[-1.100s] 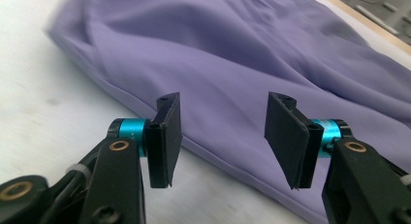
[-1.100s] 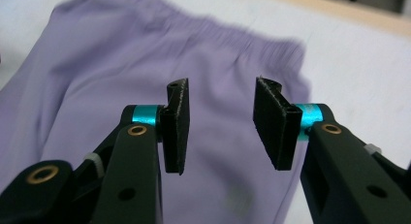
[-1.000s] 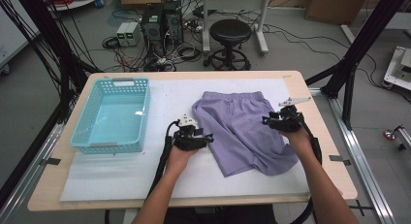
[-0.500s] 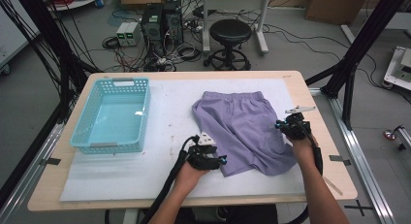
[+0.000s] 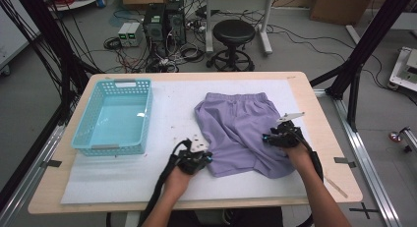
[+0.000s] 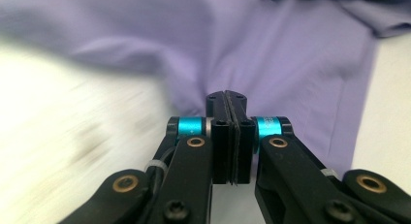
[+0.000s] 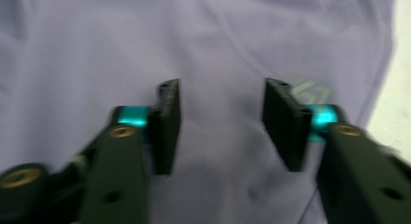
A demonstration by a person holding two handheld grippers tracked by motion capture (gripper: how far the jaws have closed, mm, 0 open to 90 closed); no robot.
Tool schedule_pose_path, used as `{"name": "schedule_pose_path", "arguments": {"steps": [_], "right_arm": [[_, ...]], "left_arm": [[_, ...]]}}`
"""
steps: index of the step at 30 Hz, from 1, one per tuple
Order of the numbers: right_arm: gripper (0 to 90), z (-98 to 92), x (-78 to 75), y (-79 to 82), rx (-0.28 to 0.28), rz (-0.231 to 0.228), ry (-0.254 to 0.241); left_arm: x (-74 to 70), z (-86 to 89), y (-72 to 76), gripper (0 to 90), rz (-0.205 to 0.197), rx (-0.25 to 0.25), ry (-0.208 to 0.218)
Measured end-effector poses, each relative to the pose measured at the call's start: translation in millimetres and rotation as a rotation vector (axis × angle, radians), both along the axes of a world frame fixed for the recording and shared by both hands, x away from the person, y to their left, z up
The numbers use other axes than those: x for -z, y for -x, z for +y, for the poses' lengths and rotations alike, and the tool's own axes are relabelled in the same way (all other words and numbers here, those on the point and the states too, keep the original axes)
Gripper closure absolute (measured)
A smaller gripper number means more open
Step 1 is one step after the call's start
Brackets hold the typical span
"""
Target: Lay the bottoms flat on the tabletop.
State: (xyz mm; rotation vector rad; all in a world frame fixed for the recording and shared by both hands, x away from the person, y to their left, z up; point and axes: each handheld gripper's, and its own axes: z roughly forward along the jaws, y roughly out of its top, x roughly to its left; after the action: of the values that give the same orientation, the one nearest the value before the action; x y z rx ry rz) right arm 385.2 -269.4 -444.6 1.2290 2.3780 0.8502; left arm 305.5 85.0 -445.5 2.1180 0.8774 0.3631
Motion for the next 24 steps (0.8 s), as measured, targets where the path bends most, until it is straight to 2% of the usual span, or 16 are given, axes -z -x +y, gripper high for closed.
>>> {"name": "schedule_pose_path", "arguments": {"steps": [1, 3, 4, 7, 12, 17, 18, 21, 22, 24], "right_arm": [[63.0, 2.1, 2.3, -0.6, -0.007, 0.001, 0.021], [88.6, 3.8, 1.3, -0.8, -0.007, -0.005, 0.008], [90.0, 6.0, 0.0, -0.2, 0.003, -0.02, 0.045], [90.0, 4.8, -3.7, -0.8, 0.058, -0.066, 0.051], [90.0, -5.1, -8.1, -2.9, 0.138, -0.097, 0.055], [90.0, -18.0, -11.2, -3.8, 0.236, -0.123, 0.049], [85.0, -19.8, -11.9, -3.2, 0.243, -0.121, 0.03], [75.4, -23.0, -16.8, 2.1, 0.239, -0.141, -0.024], [75.0, -23.6, -18.1, 4.0, 0.225, -0.149, -0.042], [73.8, -23.7, -22.8, 12.5, 0.186, -0.172, -0.062]], "left_arm": [[-1.6, 10.7, 0.4, 88.7, -0.002, -0.015, 0.005], [-3.2, 29.1, 2.0, 88.7, -0.001, -0.051, 0.012], [-3.8, 38.7, 3.1, 88.7, 0.0, -0.07, 0.013], [-3.8, 54.5, 4.8, 88.6, -0.009, -0.109, 0.022], [-1.3, 71.6, 5.0, 88.7, -0.012, -0.162, 0.027], [-0.2, 76.4, 6.6, 88.4, -0.014, -0.174, 0.06], [-0.3, 77.5, 6.9, 86.8, -0.014, -0.172, 0.07], [-1.2, 79.7, 7.8, 65.0, -0.004, -0.189, 0.125], [-2.0, 80.3, 9.0, 59.6, -0.005, -0.187, 0.156], [-3.4, 80.4, 11.4, 54.0, -0.019, -0.176, 0.182]]}}
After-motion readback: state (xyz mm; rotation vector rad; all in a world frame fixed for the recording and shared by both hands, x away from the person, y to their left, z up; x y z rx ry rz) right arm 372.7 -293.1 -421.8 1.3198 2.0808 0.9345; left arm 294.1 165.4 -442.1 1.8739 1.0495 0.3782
